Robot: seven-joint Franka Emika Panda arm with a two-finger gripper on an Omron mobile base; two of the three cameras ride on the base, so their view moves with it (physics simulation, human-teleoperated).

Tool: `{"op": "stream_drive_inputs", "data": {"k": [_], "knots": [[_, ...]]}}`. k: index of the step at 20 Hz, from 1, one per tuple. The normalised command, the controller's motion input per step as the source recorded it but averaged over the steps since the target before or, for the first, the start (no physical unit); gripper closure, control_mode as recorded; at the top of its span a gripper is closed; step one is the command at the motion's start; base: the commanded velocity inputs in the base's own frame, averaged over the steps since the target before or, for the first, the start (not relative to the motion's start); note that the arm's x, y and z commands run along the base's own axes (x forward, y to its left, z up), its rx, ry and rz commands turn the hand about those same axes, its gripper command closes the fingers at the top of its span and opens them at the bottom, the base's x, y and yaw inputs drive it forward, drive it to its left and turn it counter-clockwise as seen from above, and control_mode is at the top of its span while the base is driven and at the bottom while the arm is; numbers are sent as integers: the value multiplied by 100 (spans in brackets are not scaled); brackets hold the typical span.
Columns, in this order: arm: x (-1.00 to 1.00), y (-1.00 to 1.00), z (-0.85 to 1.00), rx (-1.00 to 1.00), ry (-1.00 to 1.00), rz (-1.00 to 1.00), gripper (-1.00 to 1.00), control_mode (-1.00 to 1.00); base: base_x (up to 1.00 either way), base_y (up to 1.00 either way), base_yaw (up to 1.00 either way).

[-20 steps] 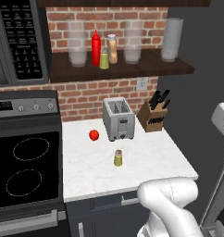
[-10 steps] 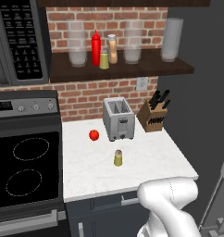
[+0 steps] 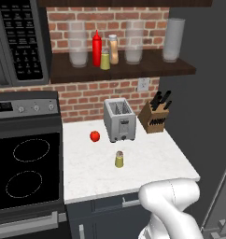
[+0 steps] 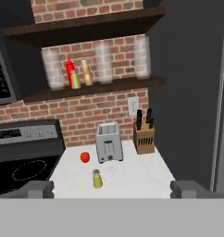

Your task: Put the shaker and condiment bottle from the counter next to their counterparts in the cabinet.

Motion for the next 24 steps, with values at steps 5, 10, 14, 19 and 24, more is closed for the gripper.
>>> {"op": "stream_drive_inputs", "data": {"k": [5,10,14,19,24], "knots": [[2,0,-27,0,0,6,-100,-100,0,0,0],[24,0,-20,0,0,2,-100,-100,0,0,0],[36,0,-15,0,0,1,-100,-100,0,0,0],[46,0,-15,0,0,0,-100,-100,0,0,0],[50,0,-21,0,0,0,-100,-100,0,0,0]]}}
